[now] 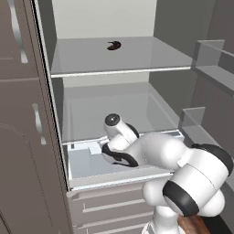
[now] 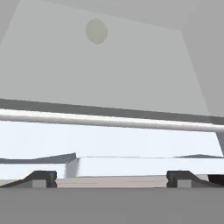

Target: Fully open the fridge drawer.

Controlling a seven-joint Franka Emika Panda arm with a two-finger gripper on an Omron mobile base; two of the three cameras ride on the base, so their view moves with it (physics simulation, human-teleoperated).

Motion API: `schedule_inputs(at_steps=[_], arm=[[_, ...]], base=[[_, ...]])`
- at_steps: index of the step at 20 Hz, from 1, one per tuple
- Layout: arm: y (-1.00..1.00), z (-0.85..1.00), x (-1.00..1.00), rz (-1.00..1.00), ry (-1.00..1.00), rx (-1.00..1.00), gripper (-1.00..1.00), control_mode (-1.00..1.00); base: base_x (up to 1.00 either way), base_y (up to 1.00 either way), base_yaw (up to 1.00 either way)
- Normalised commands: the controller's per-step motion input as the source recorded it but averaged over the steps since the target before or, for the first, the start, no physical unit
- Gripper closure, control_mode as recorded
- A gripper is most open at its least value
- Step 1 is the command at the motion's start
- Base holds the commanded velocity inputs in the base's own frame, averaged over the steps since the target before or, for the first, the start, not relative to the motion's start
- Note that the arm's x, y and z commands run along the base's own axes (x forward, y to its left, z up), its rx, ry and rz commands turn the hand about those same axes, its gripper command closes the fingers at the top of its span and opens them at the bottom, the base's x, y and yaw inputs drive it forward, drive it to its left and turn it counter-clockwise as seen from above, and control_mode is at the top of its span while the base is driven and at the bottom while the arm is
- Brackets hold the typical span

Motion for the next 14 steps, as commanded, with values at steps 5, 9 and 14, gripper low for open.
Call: schedule_inputs(at_steps=[5, 9, 14], arm=[[-0.22, -0.19, 0.06, -0.09, -0.01, 0.01, -1.0, -1.0], [-0.21, -0.15, 0.1, -0.09, -0.02, 0.02, -1.0, -1.0], [-0.21, -0.1, 0.06, -0.09, -0.03, 0.03, -1.0, -1.0]], base=[[0.0, 0.0, 0.0], [0.0, 0.0, 0.0], [0.0, 0.0, 0.0]])
